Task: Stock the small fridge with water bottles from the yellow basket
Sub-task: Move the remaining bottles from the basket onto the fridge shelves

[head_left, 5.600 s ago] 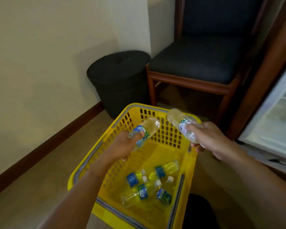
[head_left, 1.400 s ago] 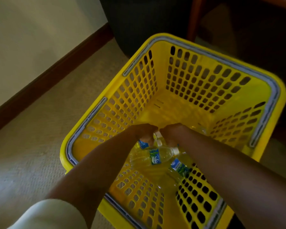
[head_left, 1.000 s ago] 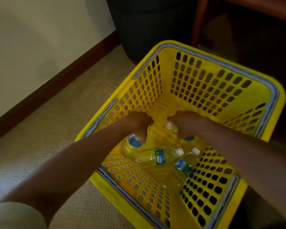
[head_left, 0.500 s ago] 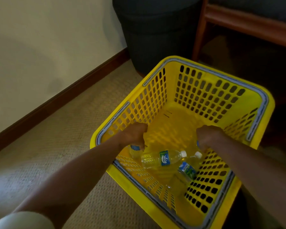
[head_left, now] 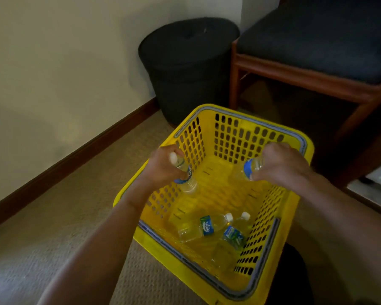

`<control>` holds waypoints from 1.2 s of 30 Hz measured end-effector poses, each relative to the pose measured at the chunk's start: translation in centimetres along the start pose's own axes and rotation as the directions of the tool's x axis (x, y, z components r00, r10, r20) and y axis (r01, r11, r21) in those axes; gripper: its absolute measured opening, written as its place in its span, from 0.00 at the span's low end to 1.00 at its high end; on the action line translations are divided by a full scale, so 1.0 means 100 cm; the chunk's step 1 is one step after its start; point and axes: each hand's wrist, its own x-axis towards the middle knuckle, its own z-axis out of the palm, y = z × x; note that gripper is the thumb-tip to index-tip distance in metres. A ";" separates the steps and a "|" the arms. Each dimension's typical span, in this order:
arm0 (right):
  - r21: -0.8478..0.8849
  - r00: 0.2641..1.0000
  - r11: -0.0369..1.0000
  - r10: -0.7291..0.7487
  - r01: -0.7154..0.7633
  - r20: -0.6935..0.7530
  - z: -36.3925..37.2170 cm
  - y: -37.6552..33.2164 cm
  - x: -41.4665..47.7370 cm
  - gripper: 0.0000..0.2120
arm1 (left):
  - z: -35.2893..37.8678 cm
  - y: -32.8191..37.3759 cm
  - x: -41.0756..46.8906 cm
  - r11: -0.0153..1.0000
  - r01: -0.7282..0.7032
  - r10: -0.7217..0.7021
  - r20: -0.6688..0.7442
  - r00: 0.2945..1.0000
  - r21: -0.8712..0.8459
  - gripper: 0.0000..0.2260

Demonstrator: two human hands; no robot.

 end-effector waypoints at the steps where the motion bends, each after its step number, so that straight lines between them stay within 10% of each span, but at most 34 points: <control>1: 0.064 0.999 0.998 -0.003 0.006 -0.045 -0.016 0.009 -0.010 0.28 | -0.005 0.019 -0.004 0.997 -0.037 0.034 -0.048 0.998 -0.069 0.27; 12: 0.584 0.745 0.796 0.289 0.162 -0.601 -0.121 0.141 -0.165 0.28 | 0.090 0.231 -0.047 0.713 -0.475 0.449 -0.184 0.874 -0.516 0.17; 21: 0.709 0.529 0.705 0.598 0.009 -0.602 -0.088 0.318 -0.218 0.28 | 0.269 0.385 -0.066 0.615 -0.708 0.788 0.278 0.549 -0.346 0.18; 29: 0.226 0.723 0.929 0.370 -0.294 -0.584 -0.056 0.456 -0.159 0.30 | 0.389 0.458 -0.038 0.185 -0.961 0.726 0.631 0.273 0.203 0.24; 36: -0.074 0.847 0.913 0.338 -0.400 -0.411 -0.048 0.523 -0.097 0.29 | 0.470 0.488 0.015 -0.085 -0.915 0.567 0.774 0.282 0.395 0.26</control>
